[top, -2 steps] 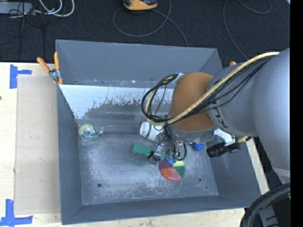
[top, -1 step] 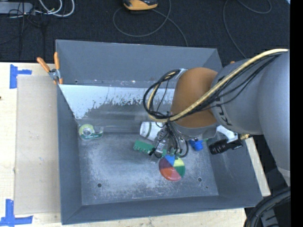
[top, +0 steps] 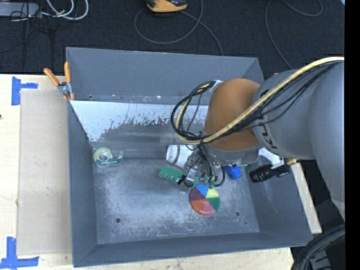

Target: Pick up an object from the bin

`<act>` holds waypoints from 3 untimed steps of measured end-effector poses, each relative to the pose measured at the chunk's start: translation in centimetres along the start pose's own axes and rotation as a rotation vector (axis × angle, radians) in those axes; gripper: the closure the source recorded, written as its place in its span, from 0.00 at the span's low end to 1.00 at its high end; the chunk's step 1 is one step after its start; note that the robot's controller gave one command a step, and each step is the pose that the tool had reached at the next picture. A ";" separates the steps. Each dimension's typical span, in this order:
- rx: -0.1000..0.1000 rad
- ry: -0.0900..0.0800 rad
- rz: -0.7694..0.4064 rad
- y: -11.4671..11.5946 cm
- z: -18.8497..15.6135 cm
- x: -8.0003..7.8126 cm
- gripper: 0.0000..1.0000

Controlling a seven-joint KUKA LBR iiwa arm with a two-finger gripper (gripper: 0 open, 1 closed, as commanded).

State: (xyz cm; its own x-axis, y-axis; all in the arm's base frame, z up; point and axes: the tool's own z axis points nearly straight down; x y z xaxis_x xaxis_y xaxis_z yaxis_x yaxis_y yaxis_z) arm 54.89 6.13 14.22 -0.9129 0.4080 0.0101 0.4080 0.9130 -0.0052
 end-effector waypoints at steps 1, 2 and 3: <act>0.001 0.001 0.000 -0.1 -0.3 0.1 1.00; 0.002 0.004 -0.001 -0.1 -0.7 0.1 1.00; 0.001 0.002 -0.001 -0.1 -1.7 0.1 1.00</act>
Offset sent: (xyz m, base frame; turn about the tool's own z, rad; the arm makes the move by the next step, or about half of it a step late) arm 0.0000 0.0002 0.0315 0.0000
